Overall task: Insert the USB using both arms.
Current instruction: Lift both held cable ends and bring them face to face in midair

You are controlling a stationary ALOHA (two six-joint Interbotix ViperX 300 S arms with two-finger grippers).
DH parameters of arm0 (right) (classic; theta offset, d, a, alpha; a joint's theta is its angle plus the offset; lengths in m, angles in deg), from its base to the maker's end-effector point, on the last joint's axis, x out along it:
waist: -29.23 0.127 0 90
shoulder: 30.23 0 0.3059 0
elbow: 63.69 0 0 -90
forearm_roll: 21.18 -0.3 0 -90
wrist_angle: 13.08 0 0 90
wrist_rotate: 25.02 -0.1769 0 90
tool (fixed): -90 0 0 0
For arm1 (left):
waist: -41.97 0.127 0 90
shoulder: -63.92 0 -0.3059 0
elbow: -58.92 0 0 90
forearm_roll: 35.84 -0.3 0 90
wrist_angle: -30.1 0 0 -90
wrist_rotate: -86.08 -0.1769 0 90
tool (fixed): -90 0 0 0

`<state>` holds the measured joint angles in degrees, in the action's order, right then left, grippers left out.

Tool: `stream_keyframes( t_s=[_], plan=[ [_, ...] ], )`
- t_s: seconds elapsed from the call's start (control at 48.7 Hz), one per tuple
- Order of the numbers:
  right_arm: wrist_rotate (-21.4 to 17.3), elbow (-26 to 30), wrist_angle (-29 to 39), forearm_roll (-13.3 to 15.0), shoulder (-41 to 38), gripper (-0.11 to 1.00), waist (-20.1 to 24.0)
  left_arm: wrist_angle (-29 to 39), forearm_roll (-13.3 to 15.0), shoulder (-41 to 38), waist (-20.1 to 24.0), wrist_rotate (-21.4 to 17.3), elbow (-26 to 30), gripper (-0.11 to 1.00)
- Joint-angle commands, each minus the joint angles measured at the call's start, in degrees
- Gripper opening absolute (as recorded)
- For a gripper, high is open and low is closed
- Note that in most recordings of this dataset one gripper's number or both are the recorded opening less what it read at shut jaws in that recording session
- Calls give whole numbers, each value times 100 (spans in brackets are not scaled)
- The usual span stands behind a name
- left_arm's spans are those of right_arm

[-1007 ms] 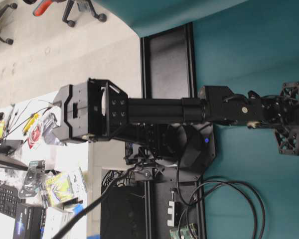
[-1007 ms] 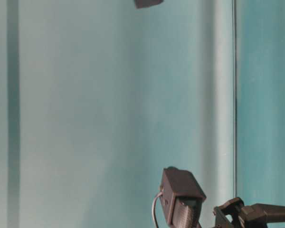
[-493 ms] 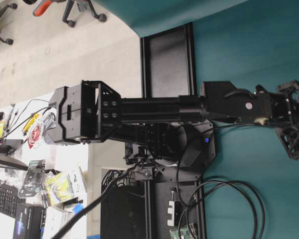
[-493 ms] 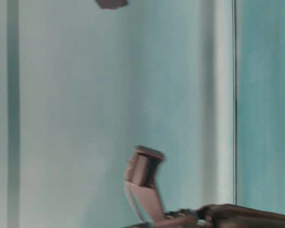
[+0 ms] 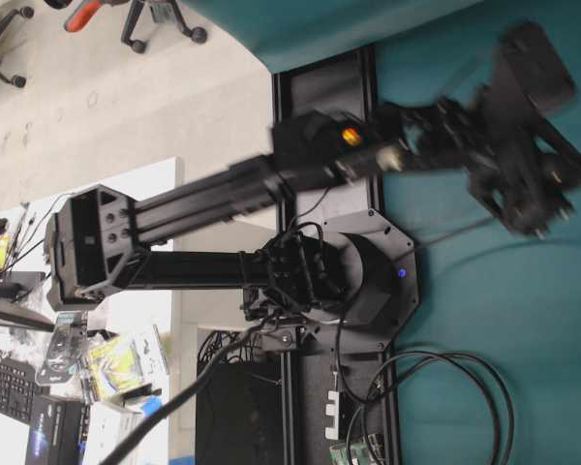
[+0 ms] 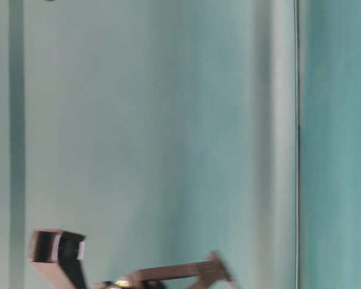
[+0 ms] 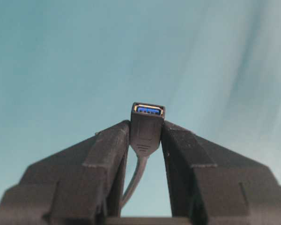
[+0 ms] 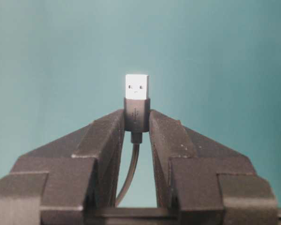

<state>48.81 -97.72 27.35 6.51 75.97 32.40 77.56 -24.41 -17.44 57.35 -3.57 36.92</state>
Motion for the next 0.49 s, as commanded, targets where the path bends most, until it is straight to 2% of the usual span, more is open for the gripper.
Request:
stream_keyframes(
  t_s=[0.0,0.082,0.123,0.144,0.185,0.288,0.37,0.473],
  plan=[
    [-105,229,193,492,62,20,-9,545,422,79,396,-483,563,30],
    [-272,237,229,826,62,20,-9,1090,1169,-105,914,-1169,940,30],
    [-360,237,246,976,62,20,-18,1397,1705,-246,1213,-1529,1055,30],
    [-396,229,264,1055,62,20,-9,1600,2136,-369,1441,-1767,1099,30],
    [-466,220,290,1213,62,20,-18,1846,2751,-554,1696,-2083,1090,30],
    [-633,176,396,1661,62,20,-9,2312,4008,-1028,2092,-2689,958,30],
    [-747,114,396,2101,62,20,0,2382,4570,-1371,2232,-3023,809,30],
    [-844,-26,457,2821,35,20,79,2399,4975,-1714,2285,-3340,694,30]
  ],
)
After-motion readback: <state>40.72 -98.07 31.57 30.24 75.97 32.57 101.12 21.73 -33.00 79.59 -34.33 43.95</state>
